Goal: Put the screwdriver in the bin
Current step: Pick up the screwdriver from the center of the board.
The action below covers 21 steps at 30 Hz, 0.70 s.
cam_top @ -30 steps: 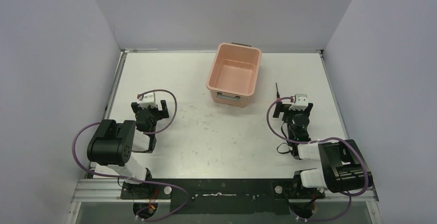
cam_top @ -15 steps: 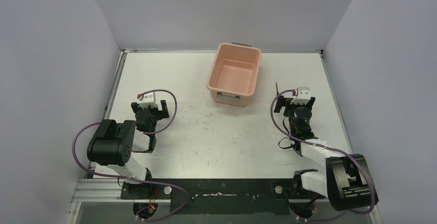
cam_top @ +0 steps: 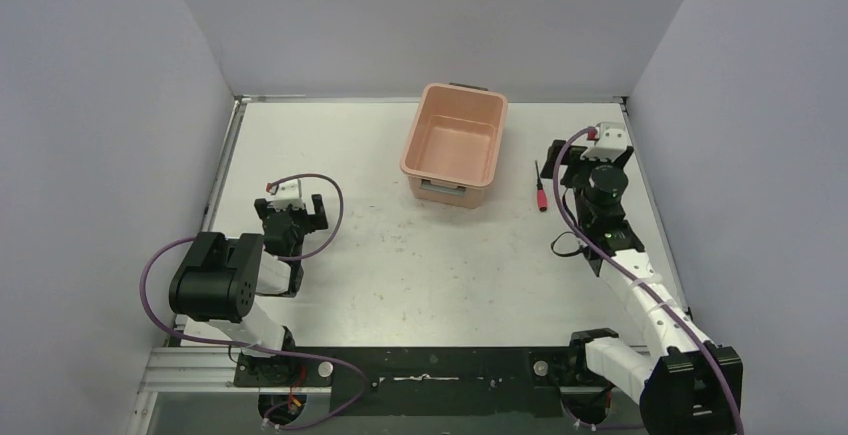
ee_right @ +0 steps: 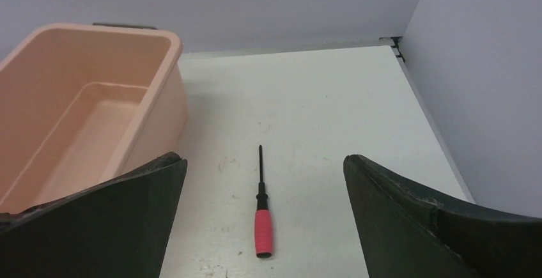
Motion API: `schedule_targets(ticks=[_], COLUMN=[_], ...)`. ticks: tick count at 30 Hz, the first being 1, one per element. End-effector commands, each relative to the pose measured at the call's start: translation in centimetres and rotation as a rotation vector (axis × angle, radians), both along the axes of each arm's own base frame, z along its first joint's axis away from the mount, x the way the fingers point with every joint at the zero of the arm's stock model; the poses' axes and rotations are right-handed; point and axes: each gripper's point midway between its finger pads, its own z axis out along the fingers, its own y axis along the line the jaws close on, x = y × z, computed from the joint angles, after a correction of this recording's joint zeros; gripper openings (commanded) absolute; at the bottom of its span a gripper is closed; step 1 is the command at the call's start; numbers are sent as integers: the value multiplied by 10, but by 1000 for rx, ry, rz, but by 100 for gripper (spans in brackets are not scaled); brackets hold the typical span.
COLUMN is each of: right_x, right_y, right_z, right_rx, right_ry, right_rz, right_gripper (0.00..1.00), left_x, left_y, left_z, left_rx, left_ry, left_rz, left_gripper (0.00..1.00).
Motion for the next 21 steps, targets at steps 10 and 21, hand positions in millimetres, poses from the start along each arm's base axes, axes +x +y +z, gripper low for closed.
schedule_targets(ticks=[10, 21], right_x=[22, 26], right_y=[10, 26], right_z=[111, 188], right_rx=[27, 6], right_ry=[31, -63], right_rz=[36, 138], right_gripper=[100, 100], left_x=[9, 9], left_y=[-2, -2], left_z=[17, 17], left_rx=[2, 3], left_ry=[-60, -59], left_rz=[-6, -6], left_gripper=[97, 97])
